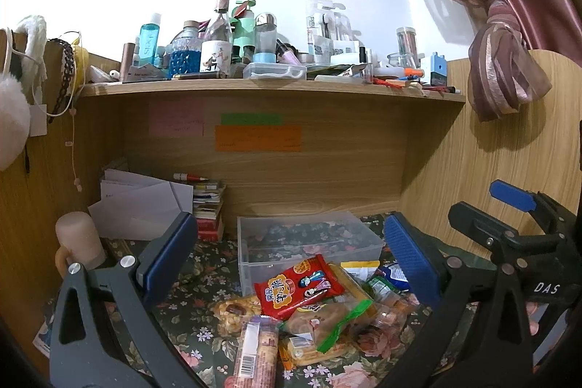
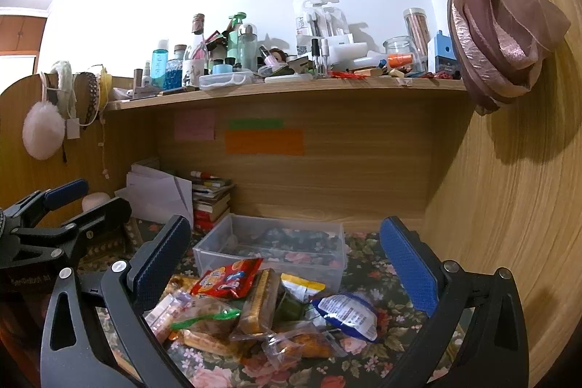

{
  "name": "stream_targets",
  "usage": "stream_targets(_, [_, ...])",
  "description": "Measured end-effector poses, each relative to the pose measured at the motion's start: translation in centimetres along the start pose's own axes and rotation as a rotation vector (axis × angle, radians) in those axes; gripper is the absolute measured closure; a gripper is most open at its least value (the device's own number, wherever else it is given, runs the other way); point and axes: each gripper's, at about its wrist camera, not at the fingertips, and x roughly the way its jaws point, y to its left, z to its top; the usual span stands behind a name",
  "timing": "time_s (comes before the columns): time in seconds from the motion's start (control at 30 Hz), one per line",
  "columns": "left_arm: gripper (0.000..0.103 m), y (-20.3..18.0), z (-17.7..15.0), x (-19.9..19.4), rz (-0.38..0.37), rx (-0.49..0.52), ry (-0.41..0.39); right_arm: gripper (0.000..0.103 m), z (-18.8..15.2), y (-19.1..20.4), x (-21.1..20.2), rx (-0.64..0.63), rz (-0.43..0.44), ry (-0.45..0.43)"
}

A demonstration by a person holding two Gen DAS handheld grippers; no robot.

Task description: Organize snacks

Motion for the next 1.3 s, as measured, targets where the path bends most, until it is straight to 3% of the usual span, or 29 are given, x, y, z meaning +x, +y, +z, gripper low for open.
stream_targets(1.3, [0.000,0.57,0.18,-0.29,0.010,-0.007,-0.020,0.000,0.21,0.83,0.04,-0.004,0.022,-0.006])
